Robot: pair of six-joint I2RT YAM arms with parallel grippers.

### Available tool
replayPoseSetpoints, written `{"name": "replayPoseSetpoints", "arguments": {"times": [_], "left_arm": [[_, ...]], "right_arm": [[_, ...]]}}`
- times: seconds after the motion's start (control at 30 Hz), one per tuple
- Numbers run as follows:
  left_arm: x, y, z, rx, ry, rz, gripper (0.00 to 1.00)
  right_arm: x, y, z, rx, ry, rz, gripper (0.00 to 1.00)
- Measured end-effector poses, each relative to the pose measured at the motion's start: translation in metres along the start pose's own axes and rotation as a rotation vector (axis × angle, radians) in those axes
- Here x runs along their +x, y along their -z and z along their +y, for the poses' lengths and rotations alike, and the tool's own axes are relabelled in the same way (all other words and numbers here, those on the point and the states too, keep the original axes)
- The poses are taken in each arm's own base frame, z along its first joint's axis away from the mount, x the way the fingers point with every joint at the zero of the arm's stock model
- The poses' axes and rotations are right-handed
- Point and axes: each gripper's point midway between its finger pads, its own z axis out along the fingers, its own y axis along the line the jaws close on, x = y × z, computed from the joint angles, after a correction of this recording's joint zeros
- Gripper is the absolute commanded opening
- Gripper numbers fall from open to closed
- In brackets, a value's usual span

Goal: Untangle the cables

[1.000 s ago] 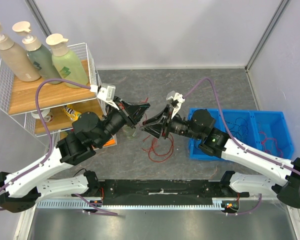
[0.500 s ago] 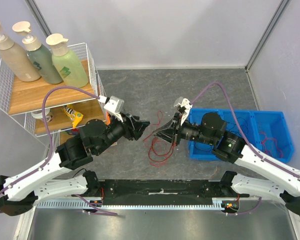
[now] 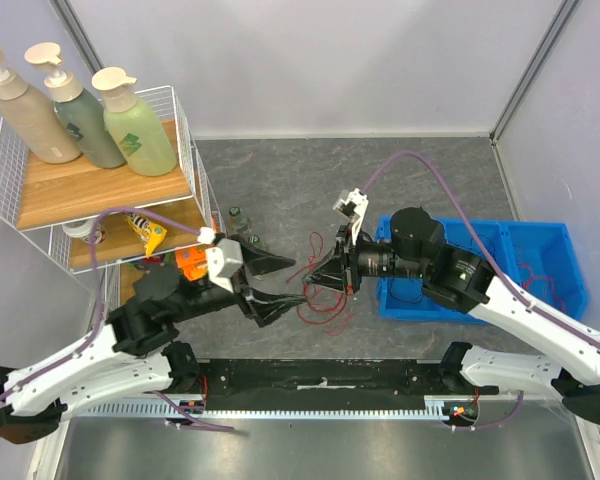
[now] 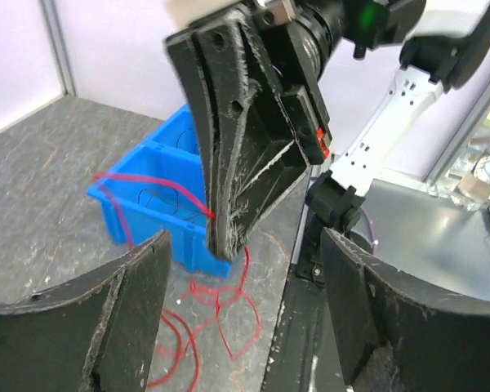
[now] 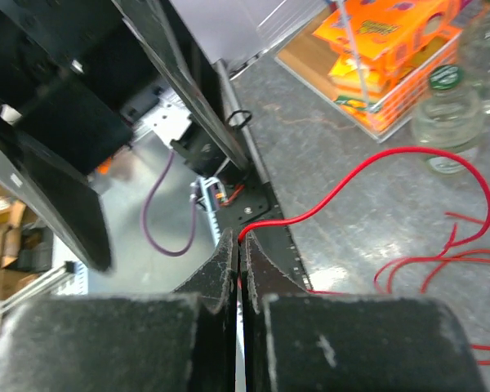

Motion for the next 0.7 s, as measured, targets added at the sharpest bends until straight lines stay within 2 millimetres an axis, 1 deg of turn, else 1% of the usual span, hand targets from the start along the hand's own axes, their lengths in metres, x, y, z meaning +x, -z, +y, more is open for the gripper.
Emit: {"name": "replayPoseSetpoints", "arguments": {"times": [0.07,0.17,0.23,0.27,0.33,0.4,0.43,0.5,0.53,0.6,0.7], "left_arm": [[0.009,-0.013,-0.002,0.045,-0.055,0.003,0.77],[0.020,-0.029,-0.001,0.086,-0.121,0.020,0.68],[0.027,-0.036,-0.001,0.101,-0.143,0.038,0.66],[0.030,-0.038,-0.001,0.109,-0.147,0.047,0.66],[0.029,-0.038,-0.001,0.111,-0.149,0.046,0.69],[0.022,-0.036,-0.003,0.111,-0.155,0.018,0.70],[0.018,-0.034,-0.003,0.108,-0.157,0.005,0.71],[0.011,-0.029,-0.001,0.086,-0.160,-0.031,0.73],[0.008,-0.025,0.002,0.063,-0.156,-0.045,0.73],[0.006,-0.020,0.007,0.025,-0.145,-0.060,0.73],[0.002,-0.015,0.012,-0.013,-0.128,-0.077,0.74]], "right_arm": [[0.000,-0.004,0.007,-0.032,-0.037,0.026,0.00],[0.002,-0.006,0.014,-0.069,-0.079,0.054,0.00],[0.005,-0.004,0.015,-0.068,-0.095,0.064,0.00],[0.005,-0.003,0.015,-0.060,-0.099,0.065,0.00],[0.003,0.002,0.007,0.001,-0.106,0.056,0.00],[-0.005,0.010,-0.004,0.102,-0.097,0.035,0.00],[-0.012,0.014,-0.010,0.155,-0.088,0.020,0.00],[-0.034,0.029,-0.024,0.285,-0.057,-0.038,0.00],[-0.051,0.042,-0.032,0.376,-0.031,-0.086,0.00],[-0.084,0.069,-0.041,0.513,0.012,-0.182,0.00],[-0.132,0.118,-0.049,0.715,0.074,-0.338,0.00]]}}
